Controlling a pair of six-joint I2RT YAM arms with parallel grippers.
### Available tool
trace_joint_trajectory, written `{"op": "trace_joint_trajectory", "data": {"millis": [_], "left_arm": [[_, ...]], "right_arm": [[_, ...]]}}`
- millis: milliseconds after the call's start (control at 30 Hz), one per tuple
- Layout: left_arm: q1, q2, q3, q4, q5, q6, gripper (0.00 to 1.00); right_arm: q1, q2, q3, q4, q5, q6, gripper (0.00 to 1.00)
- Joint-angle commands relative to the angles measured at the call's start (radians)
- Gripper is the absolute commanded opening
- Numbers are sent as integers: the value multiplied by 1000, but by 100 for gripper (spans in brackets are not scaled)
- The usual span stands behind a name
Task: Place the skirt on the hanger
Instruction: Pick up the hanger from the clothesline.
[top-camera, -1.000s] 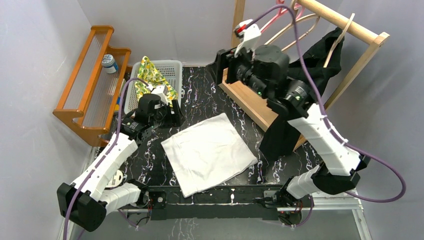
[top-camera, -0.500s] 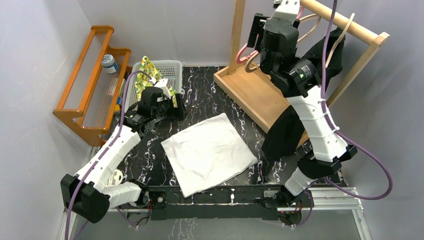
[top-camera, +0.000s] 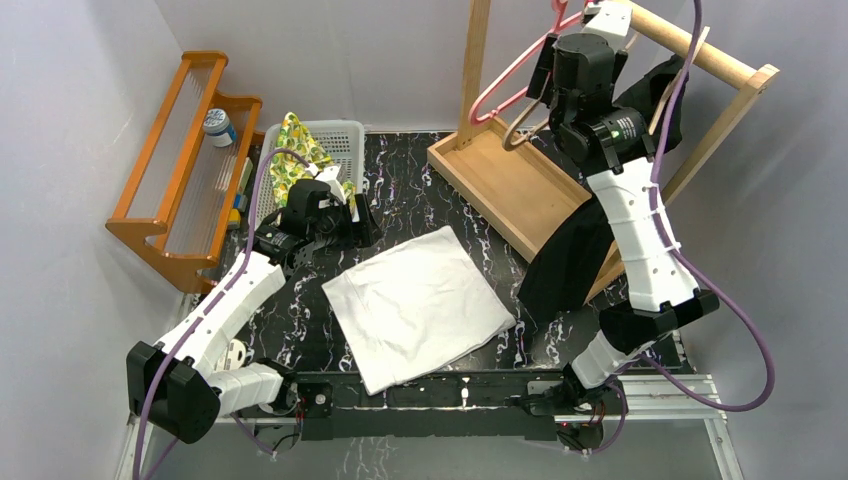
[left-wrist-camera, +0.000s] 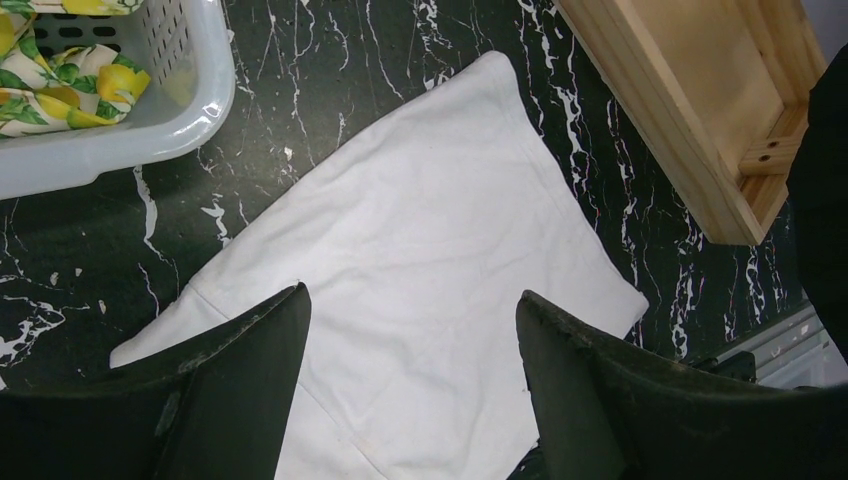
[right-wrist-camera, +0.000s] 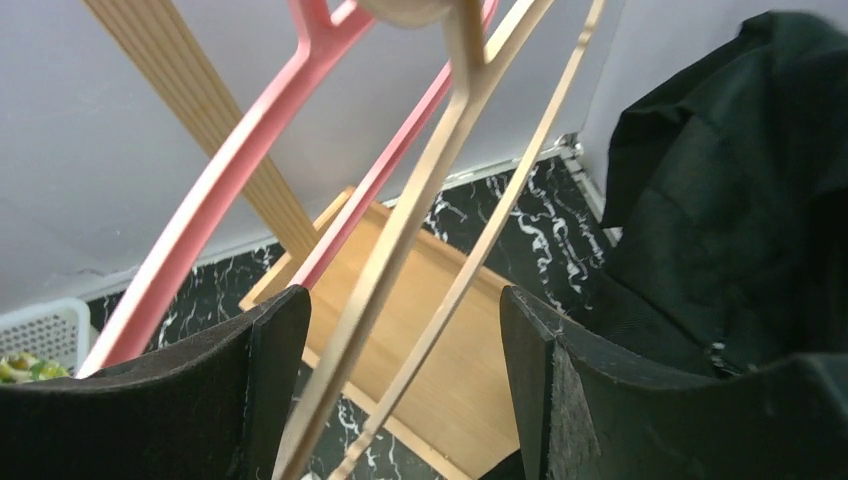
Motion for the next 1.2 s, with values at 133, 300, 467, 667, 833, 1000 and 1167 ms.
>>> {"op": "trace_joint_trajectory", "data": {"millis": [133, 300, 467, 667, 833, 1000, 1167], "left_arm": [[7, -15, -23, 27, 22, -16, 74], [7, -8, -21, 32, 27, -16, 74], [7, 6, -16, 35, 38, -11, 74], [7, 20, -6, 37, 51, -4, 74], [7, 27, -2, 40, 59, -1, 75], [7, 28, -6, 51, 63, -11, 75], [7, 36, 4, 55, 64, -22, 75]], "right_arm": [[-30, -34, -67, 16, -95, 47, 45], [-31, -44, -64, 45, -66, 11, 26], [-31, -73, -65, 80, -36, -40, 12], [-29, -107, -47, 92, -9, -71, 0], [-30, -199, -114, 183, -57, -125, 0], [-29, -295, -194, 202, -173, -127, 0], [-29, -423, -344, 142, -315, -101, 0]]}}
